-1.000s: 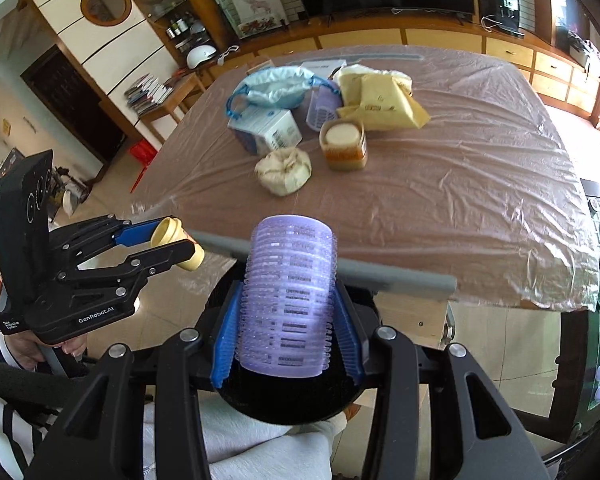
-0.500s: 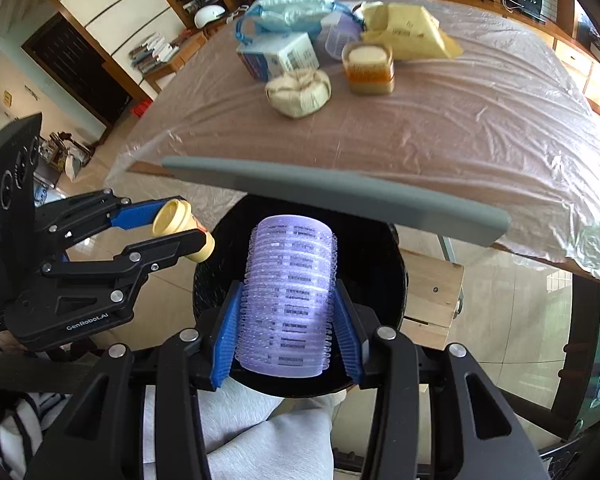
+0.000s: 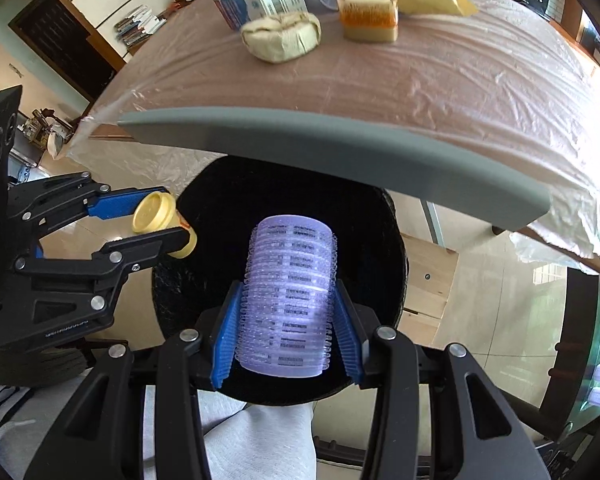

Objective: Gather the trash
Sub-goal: 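Carry the roller and cup with both tools over the black trash bin, then open both tools to drop the roller and cup into the bin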

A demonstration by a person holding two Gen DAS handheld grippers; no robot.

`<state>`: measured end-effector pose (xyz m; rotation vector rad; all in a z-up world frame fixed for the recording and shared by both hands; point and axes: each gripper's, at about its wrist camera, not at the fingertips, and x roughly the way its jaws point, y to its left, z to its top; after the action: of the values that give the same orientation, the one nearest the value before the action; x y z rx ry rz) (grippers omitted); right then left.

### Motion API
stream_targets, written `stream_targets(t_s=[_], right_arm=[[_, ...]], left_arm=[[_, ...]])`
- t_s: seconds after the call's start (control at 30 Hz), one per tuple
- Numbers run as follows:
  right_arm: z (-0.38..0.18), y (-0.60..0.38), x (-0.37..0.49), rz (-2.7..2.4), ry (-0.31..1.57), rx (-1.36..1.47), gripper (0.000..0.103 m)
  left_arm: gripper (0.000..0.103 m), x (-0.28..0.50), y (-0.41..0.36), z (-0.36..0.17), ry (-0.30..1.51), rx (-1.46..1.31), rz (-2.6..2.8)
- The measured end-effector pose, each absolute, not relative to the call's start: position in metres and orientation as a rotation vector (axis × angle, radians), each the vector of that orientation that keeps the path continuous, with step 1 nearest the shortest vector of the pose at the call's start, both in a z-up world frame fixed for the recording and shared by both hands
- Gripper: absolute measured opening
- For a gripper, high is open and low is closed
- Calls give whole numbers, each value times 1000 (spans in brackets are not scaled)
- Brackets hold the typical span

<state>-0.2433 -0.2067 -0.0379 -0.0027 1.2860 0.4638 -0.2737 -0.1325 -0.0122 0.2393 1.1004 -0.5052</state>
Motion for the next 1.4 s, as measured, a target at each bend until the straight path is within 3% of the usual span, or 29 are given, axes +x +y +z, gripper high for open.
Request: stream_targets(t_s=[0.77,1.4], right_arm=[[-78,-199,-238,398,1300,-5,43],[-79,-202,-230,375,1297,4,43]], left_arm=[[38,-268,-142,-49,1166,297,-498],[38,-259,-159,-55,1174,336,-522]])
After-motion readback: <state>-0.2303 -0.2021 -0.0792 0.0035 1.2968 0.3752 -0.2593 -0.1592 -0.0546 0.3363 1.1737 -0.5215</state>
